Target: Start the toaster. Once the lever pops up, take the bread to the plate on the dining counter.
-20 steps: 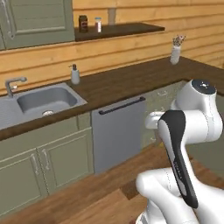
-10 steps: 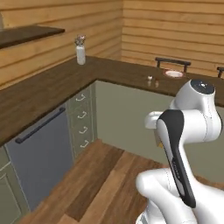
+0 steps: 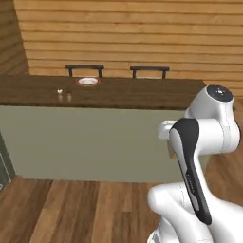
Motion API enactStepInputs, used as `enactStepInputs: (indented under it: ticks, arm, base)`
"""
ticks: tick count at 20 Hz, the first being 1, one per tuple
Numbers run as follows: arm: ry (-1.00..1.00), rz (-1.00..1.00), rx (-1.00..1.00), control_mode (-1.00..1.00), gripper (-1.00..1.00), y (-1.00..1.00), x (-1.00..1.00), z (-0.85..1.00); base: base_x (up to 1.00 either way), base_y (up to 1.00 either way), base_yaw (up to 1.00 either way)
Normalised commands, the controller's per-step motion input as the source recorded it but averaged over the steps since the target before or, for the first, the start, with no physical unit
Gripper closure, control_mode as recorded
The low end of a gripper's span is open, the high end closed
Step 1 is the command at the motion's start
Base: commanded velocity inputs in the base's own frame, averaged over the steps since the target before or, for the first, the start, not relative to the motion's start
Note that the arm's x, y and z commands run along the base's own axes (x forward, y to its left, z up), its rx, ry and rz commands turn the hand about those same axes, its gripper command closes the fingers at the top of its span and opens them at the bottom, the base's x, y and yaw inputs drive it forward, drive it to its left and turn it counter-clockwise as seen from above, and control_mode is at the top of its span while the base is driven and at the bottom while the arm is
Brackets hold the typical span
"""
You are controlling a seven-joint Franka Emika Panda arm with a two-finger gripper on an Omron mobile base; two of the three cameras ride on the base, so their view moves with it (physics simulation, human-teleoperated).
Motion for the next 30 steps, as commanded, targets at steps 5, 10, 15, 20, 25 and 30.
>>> enactStepInputs:
  ticks: [5,10,15,20,25,30]
  arm:
    - [0.0,0.0,0.0,1.0,1.0,0.0,0.0,0.0]
    - [0.0,0.0,0.0,1.0,1.0,0.0,0.0,0.0]
    - [0.0,0.0,0.0,1.0,1.0,0.0,0.0,0.0]
    - [0.0,0.0,0.0,1.0,1.0,0.0,0.0,0.0]
    - [0.0,0.0,0.0,1.0,1.0,0.0,0.0,0.0]
    - [0.0,0.0,0.0,1.0,1.0,0.0,0.0,0.0]
  base:
    - [0.0,-1.0,-0.53]
    - [0.05,-1.0,-0.27]
    - [0.42,-1.0,-0.03]
    - [0.68,-1.0,0.01]
    - [0.9,-0.77,0.03]
    - [1.0,-0.13,0.0]
